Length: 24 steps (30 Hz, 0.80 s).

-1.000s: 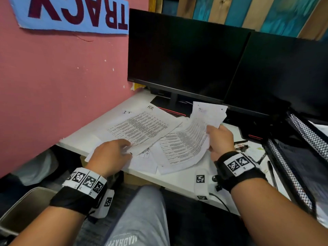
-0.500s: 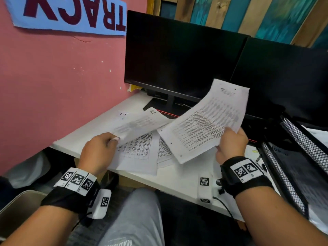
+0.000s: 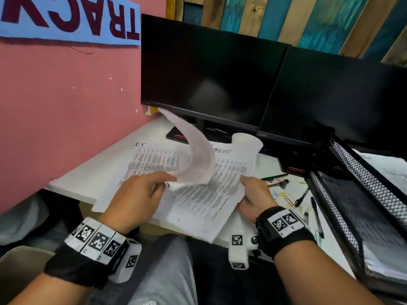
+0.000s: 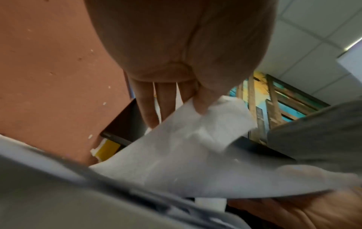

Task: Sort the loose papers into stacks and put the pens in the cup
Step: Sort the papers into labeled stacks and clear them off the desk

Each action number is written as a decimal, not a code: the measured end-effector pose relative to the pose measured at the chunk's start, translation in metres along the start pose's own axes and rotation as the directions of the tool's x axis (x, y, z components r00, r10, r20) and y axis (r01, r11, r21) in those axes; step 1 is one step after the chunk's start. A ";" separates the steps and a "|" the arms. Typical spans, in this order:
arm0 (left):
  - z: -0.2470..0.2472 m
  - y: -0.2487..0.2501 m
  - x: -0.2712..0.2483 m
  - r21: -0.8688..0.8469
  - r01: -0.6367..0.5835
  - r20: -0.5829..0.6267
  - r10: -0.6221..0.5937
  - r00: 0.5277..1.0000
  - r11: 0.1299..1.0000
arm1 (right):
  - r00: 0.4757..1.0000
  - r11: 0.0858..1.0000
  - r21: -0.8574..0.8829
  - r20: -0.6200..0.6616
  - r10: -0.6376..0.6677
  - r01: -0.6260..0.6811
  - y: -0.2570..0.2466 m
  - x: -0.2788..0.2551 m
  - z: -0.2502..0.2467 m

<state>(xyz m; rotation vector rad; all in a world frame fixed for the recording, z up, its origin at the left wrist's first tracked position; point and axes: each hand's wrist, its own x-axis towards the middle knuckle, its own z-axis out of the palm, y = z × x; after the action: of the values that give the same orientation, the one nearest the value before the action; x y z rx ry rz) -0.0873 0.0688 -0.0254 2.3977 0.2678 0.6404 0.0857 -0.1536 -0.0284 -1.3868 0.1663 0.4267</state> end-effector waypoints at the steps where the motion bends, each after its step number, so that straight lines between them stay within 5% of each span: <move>1: 0.006 0.001 -0.002 0.020 -0.014 0.061 0.013 0.998 1.000 | 1.000 0.999 0.040 0.010 0.010 -0.011 0.001 -0.002 0.001; 6: 0.037 0.007 -0.011 0.098 -0.045 0.310 0.012 0.951 0.994 | 0.972 0.985 0.080 0.192 0.137 -0.155 0.002 -0.014 0.003; 10: 0.045 0.014 -0.012 0.065 -0.030 0.309 0.008 0.951 0.997 | 0.968 0.996 0.059 0.246 0.055 -0.071 0.002 -0.023 0.003; 16: 0.039 0.009 -0.001 -0.017 0.049 0.109 -0.047 0.993 0.999 | 0.970 0.997 0.072 0.244 0.010 -0.028 0.005 -0.025 -0.003; 24: 0.037 0.017 -0.003 -0.180 0.063 0.451 0.026 0.892 0.982 | 0.999 0.991 -0.132 0.038 0.008 -0.002 0.005 -0.003 -0.003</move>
<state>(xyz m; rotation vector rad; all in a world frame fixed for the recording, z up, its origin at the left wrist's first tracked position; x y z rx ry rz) -0.0704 0.0347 -0.0410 2.2741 0.0259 0.0771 0.0810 -0.1561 -0.0325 -1.5072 0.1113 0.4755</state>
